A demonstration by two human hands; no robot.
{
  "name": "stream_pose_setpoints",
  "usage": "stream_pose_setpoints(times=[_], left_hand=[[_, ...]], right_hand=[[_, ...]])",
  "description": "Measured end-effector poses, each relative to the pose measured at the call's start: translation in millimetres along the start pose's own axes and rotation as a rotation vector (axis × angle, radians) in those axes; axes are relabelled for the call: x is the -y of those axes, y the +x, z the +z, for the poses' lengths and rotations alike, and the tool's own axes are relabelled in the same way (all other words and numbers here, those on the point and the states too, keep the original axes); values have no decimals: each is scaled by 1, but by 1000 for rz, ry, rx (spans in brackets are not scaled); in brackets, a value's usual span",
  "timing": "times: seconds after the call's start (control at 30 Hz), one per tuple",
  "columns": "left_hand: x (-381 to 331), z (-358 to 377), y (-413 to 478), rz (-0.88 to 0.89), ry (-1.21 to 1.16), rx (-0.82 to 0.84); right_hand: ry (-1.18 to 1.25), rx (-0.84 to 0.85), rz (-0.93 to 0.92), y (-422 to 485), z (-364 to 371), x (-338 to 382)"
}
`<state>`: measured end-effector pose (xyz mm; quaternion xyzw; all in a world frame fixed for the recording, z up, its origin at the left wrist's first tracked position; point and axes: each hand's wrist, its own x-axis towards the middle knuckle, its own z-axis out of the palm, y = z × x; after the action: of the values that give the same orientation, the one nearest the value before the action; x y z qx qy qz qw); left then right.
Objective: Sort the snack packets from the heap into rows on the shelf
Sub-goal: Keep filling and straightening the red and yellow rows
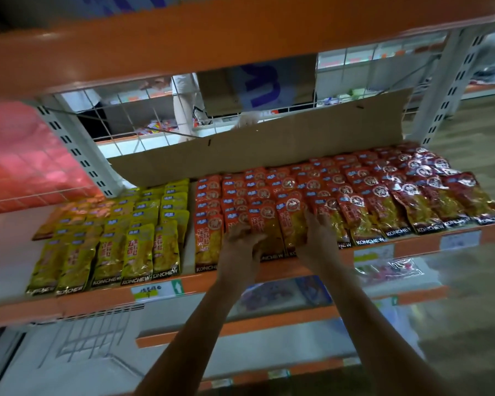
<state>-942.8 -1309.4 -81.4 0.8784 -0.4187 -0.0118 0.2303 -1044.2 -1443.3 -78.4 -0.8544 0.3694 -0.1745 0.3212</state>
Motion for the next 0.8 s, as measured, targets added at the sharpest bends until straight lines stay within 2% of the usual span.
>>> stream_pose_setpoints(times=[0.2, 0.33, 0.6, 0.8], left_hand=[[2, -1, -2, -10, -43, -57], [7, -11, -6, 3, -57, -129], [84, -67, -37, -19, 13, -206], [189, -132, -90, -167, -31, -356]], right_hand=[[-220, -155, -32, -5, 6, 1], [-152, -237, -80, -10, 12, 19], [-70, -132, -339, -33, 81, 117], [21, 48, -452, -78, 181, 223]])
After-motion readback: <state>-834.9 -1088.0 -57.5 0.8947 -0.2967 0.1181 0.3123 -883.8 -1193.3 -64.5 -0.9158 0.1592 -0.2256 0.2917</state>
